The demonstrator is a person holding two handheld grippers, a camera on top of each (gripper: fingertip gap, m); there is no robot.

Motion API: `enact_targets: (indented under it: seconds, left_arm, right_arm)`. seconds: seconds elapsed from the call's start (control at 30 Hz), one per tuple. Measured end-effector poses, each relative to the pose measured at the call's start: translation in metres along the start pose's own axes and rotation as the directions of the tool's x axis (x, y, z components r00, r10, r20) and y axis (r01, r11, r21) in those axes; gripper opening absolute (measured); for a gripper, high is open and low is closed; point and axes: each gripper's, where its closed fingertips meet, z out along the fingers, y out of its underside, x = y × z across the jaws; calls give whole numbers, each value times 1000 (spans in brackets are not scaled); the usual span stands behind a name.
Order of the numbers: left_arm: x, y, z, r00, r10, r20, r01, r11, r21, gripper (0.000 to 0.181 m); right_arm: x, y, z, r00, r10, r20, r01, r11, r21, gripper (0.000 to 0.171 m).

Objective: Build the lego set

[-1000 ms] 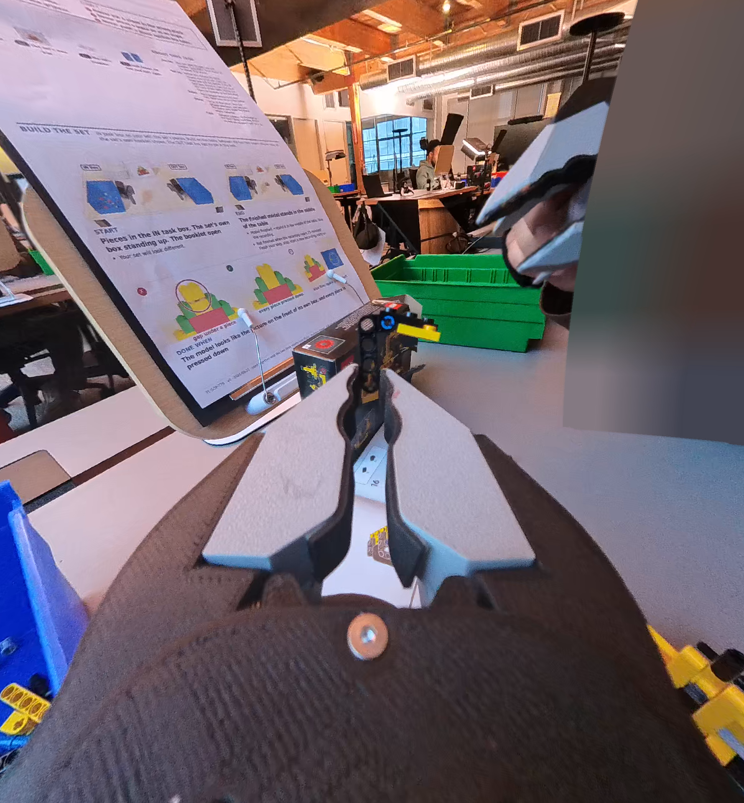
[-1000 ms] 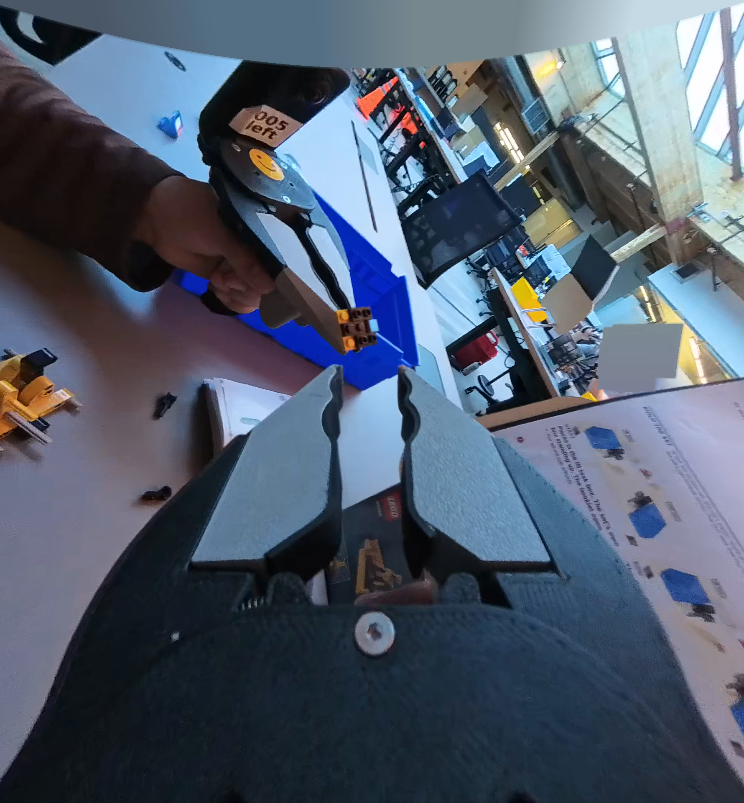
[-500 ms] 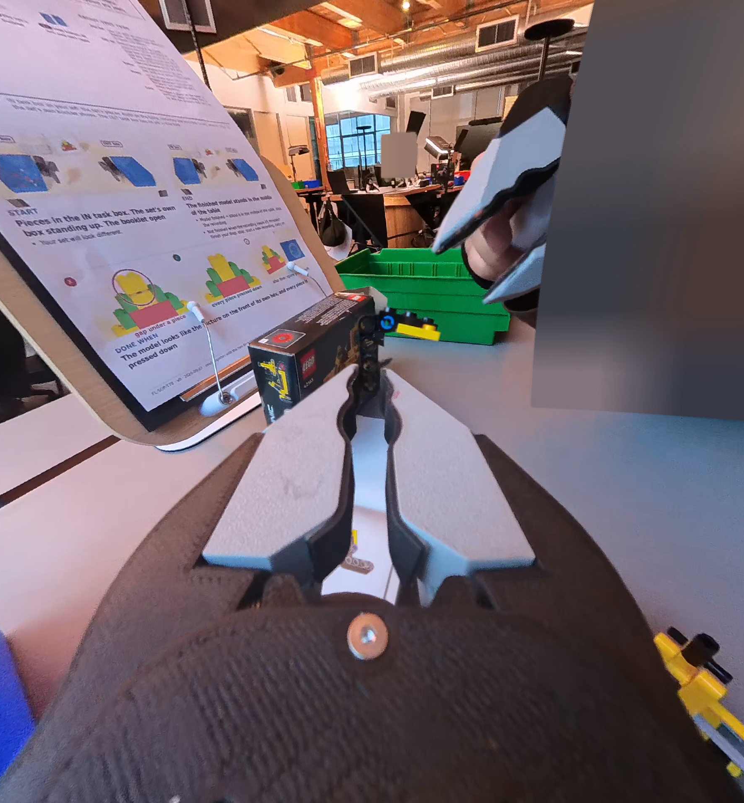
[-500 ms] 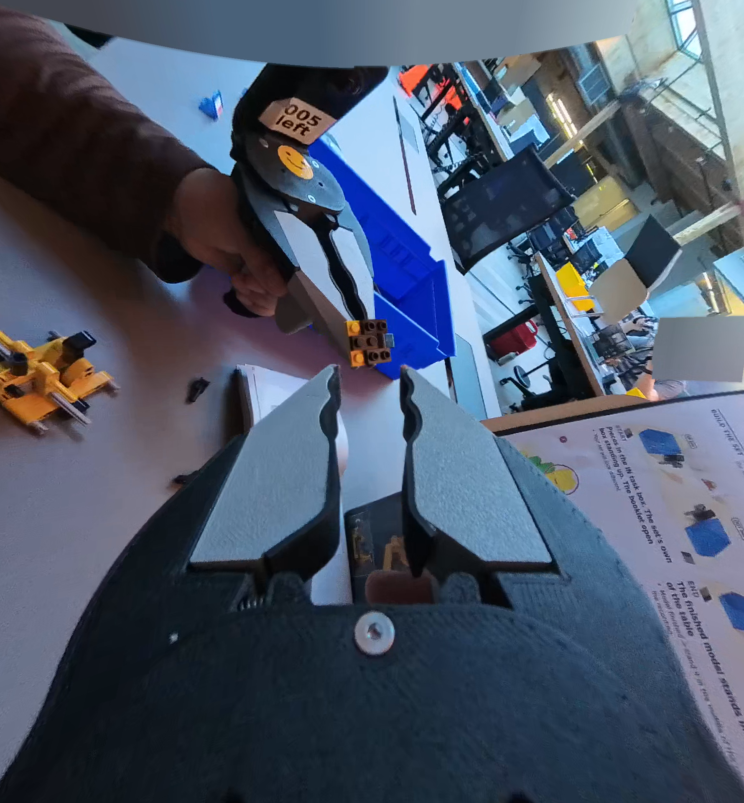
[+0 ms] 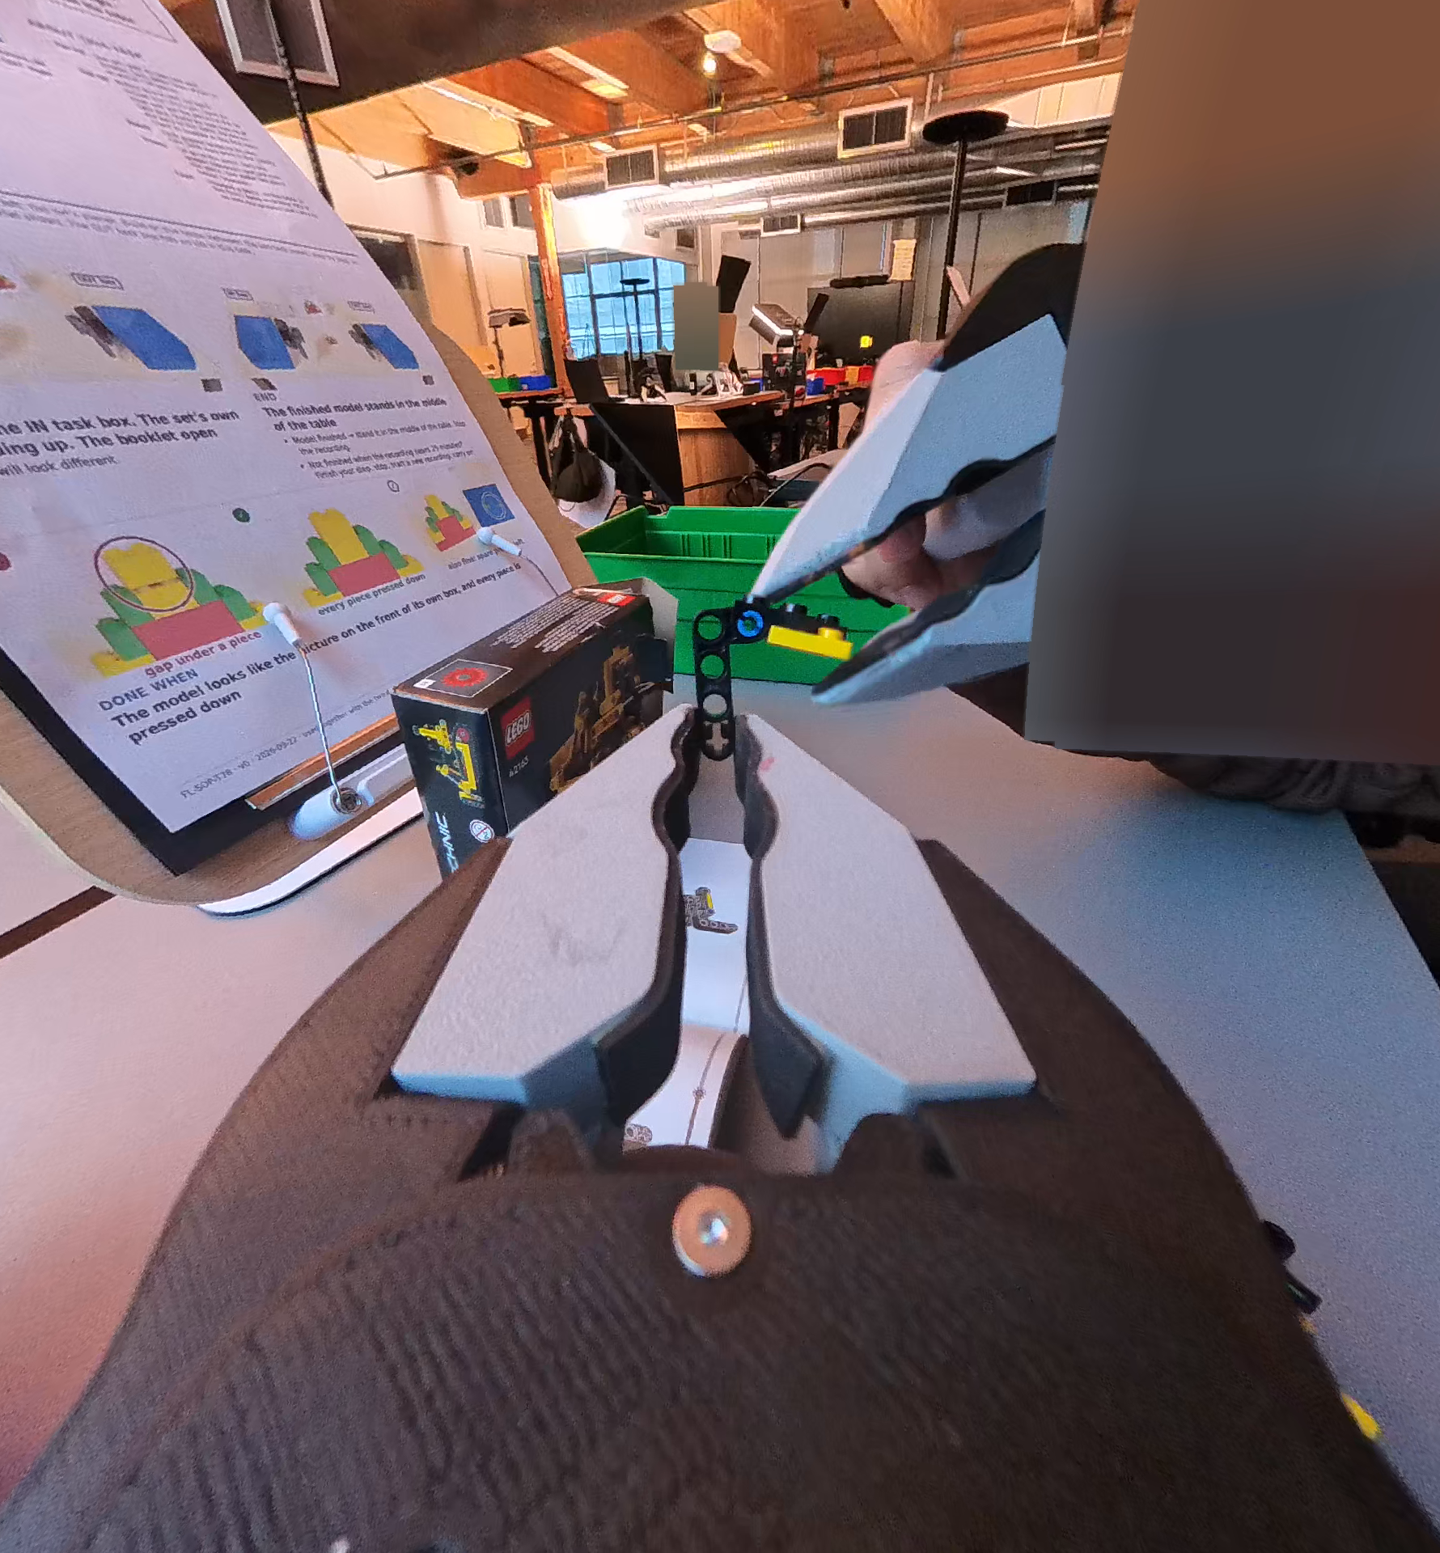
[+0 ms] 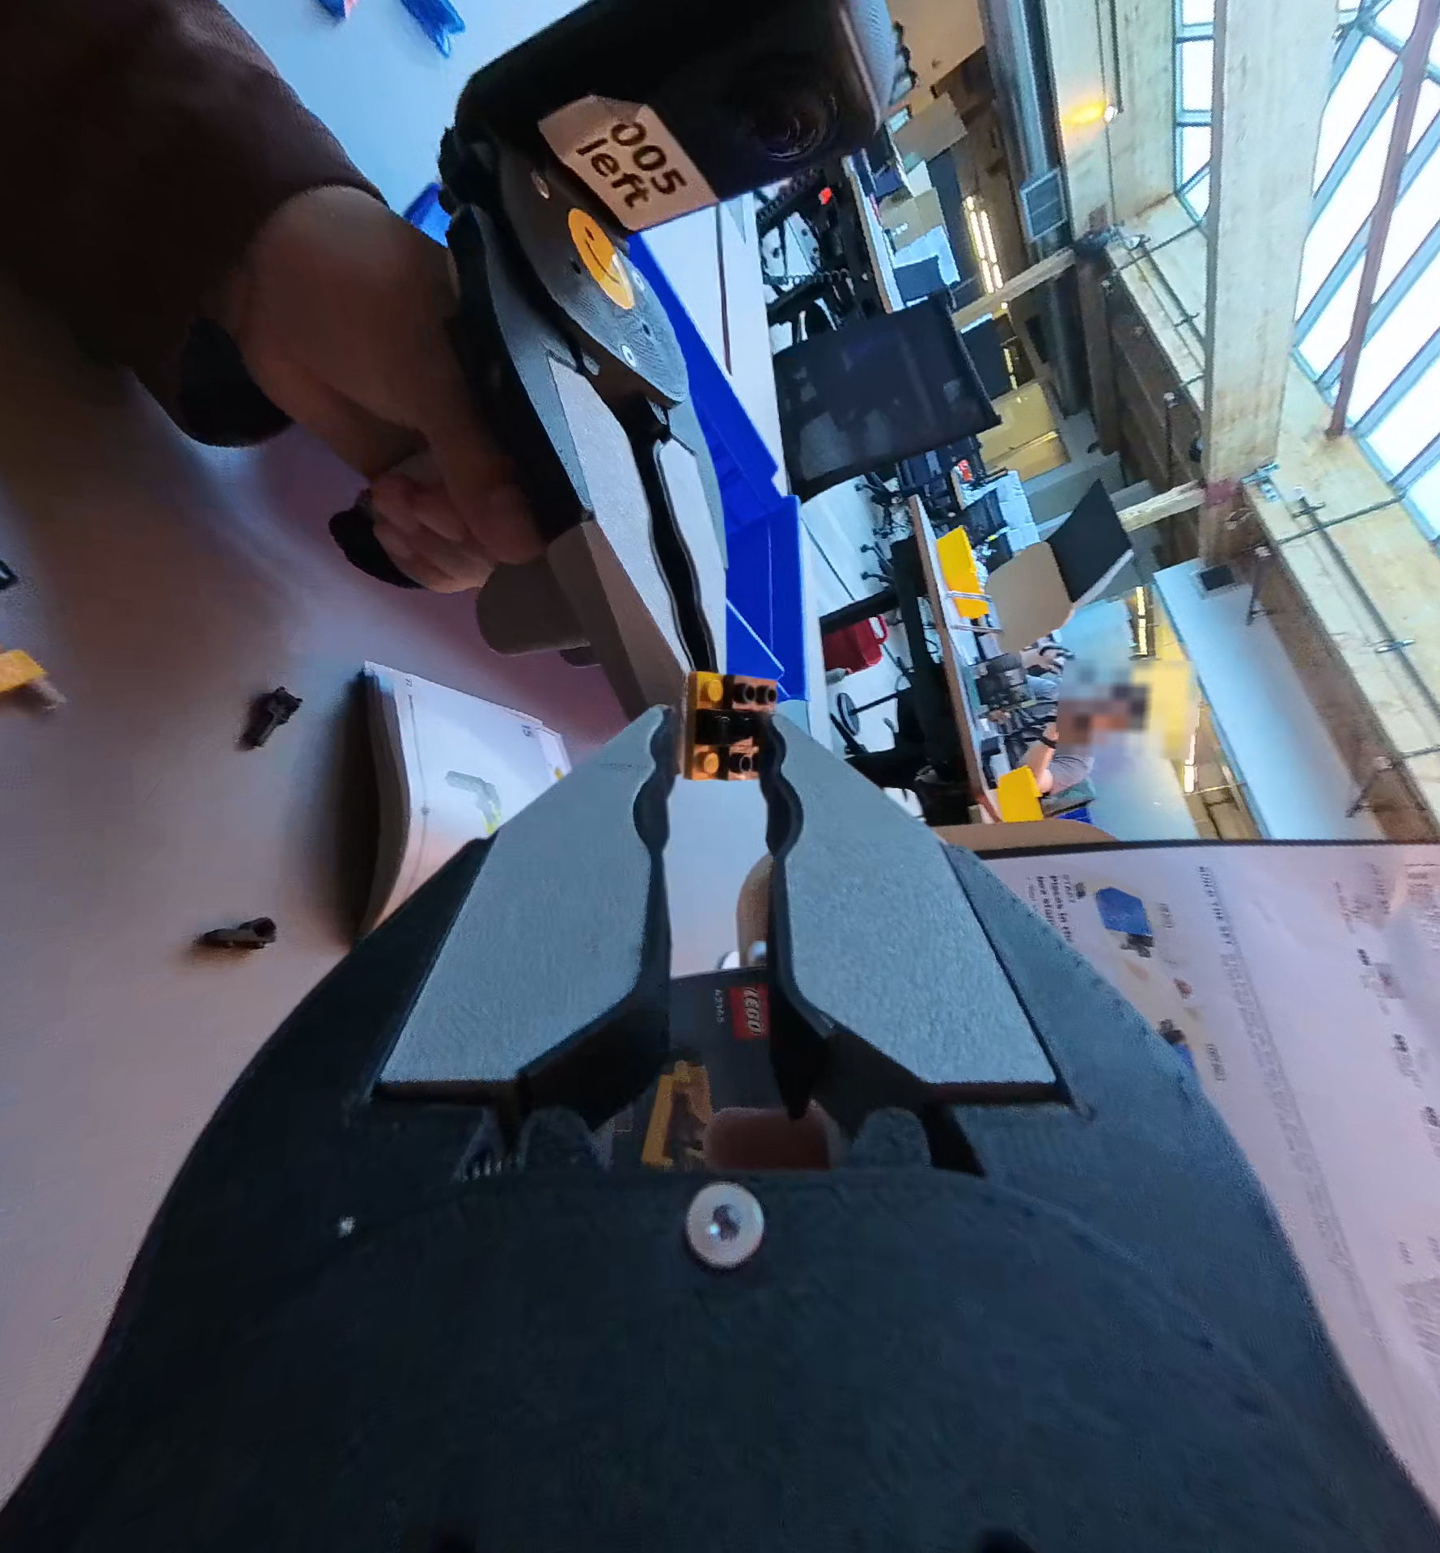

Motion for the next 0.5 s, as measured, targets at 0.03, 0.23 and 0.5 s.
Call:
enact_targets:
  seconds: [0.03,0.23,0.5]
  left_arm:
    - [0,1,0,1000,5,2,-5,1000,-4,5]
    - [0,2,0,1000,26,-1,-26,1000,-13,5]
    - [5,2,1,998,68,-17,-68,997,-21,5]
  right_arm:
    - [1,0,0,1000,-14,-10,14,1000,-5,12]
    - [0,2,0,1000,5,8,-5,1000,-13,12]
    - [-2,0,-6,987,118,106,-121,992,28,12]
